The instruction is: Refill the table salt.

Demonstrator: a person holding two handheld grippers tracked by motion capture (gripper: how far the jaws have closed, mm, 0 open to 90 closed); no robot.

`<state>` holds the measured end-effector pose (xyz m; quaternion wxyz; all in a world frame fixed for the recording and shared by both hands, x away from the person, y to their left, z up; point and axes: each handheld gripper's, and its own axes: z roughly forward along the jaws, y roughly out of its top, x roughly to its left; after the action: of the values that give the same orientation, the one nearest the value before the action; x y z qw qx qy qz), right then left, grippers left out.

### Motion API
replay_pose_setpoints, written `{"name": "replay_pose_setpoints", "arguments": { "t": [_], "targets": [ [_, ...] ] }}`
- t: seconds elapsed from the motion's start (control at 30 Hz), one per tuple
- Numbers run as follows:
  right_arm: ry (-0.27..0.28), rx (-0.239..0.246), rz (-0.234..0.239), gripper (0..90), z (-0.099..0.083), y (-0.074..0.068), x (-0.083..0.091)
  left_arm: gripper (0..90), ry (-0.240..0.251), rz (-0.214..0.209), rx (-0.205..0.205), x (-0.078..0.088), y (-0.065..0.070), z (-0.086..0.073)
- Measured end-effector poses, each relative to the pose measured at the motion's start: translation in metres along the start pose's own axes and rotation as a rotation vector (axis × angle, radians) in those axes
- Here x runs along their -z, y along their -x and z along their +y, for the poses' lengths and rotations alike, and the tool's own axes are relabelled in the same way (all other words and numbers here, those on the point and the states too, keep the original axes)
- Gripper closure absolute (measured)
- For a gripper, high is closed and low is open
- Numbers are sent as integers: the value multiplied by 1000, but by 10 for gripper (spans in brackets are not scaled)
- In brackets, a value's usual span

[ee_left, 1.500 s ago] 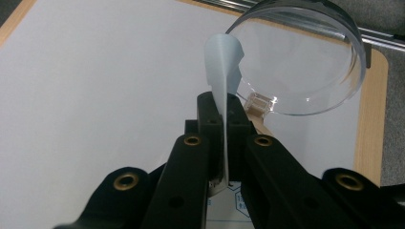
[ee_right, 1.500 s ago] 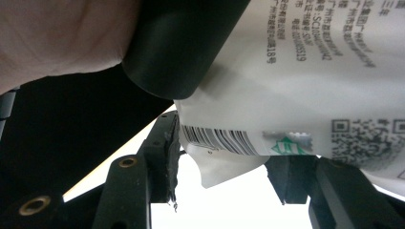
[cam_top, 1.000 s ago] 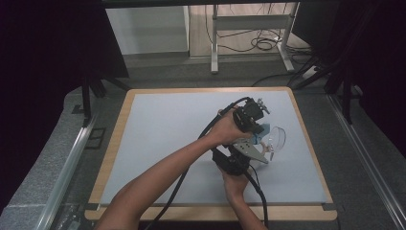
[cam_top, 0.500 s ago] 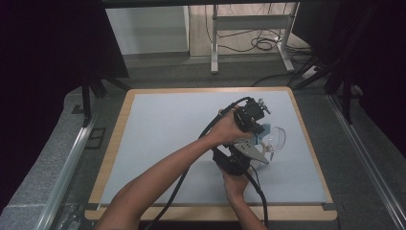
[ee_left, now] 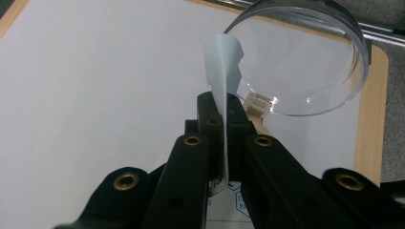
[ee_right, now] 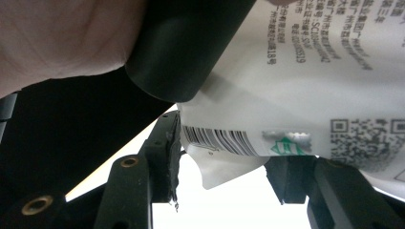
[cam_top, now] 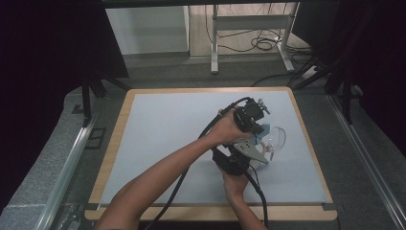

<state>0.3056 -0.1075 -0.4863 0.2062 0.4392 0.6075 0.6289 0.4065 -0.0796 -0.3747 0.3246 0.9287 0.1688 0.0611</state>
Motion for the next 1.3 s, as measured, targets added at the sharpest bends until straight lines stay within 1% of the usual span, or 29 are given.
{"name": "replay_pose_setpoints", "arguments": {
  "t": [0.2,0.23,0.9,1.13,1.3],
  "targets": [
    [6,-4,-4,521,1,0,0,899,-2,0,-2,0,1,2],
    [8,-3,-4,520,1,0,0,899,-1,1,-8,0,0,2],
    [10,-2,-4,522,2,1,0,899,-2,1,-7,0,0,2],
    [14,-9,-6,522,2,0,0,899,-6,2,-7,0,0,3],
    [18,-13,-7,523,2,0,0,899,-1,-1,-4,0,0,3]
  ]
}}
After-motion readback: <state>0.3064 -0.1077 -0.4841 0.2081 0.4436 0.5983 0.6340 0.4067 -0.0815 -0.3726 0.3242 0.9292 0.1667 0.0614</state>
